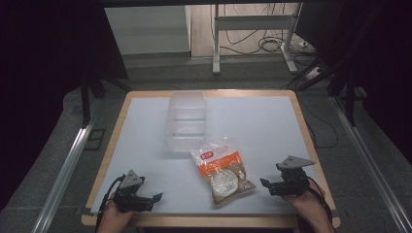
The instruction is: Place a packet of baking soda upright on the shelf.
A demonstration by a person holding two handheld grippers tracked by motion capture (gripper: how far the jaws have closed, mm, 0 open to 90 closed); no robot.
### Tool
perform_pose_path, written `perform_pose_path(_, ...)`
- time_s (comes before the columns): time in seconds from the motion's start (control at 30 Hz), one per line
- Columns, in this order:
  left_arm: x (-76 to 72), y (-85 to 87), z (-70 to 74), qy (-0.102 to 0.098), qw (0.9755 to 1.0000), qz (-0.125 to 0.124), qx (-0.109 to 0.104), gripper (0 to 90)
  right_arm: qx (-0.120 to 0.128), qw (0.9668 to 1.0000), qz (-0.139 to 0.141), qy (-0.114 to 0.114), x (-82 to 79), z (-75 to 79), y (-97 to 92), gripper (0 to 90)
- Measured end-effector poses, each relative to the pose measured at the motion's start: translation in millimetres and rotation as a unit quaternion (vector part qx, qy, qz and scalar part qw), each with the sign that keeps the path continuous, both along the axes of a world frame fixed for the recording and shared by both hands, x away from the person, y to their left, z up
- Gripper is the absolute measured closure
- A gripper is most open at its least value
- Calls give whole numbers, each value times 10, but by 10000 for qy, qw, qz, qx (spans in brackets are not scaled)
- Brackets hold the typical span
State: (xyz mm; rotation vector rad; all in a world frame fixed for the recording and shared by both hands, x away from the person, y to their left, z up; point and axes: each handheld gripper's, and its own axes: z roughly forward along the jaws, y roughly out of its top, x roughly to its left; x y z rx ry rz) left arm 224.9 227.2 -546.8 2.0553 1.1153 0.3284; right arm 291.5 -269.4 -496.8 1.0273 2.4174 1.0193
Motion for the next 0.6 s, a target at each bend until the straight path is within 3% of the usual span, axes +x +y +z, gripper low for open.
perform_pose_path(0.1,0,0,-1,2,10000,-3,2,70,28,10000,69,47,-8,19,37,273)
perform_pose_path(0.27,-4,-2,1,-6,10000,-13,13,70,-155,9991,379,107,-40,49,202,470)
perform_pose_path(0.3,-4,-2,1,-6,10000,-13,13,70,-155,9991,379,107,-40,49,202,470)
perform_pose_path(0.33,-4,-2,0,-4,10000,-11,13,70,-289,9984,479,89,-53,48,262,584)
perform_pose_path(0.37,-4,-1,-1,-4,10000,-11,14,70,-289,9984,479,89,-53,48,262,584)
perform_pose_path(0.4,-3,0,-3,-3,10000,-8,13,70,-357,9978,553,97,-56,39,307,685)
perform_pose_path(0.47,-3,0,-3,0,10000,-7,16,70,-389,9974,592,116,-51,32,319,736)
perform_pose_path(0.5,-3,-1,-4,0,10000,-10,18,70,-402,9966,707,145,-37,7,351,829)
perform_pose_path(0.6,-4,-3,-4,1,10000,-7,25,71,-456,9959,741,230,0,-43,395,887)
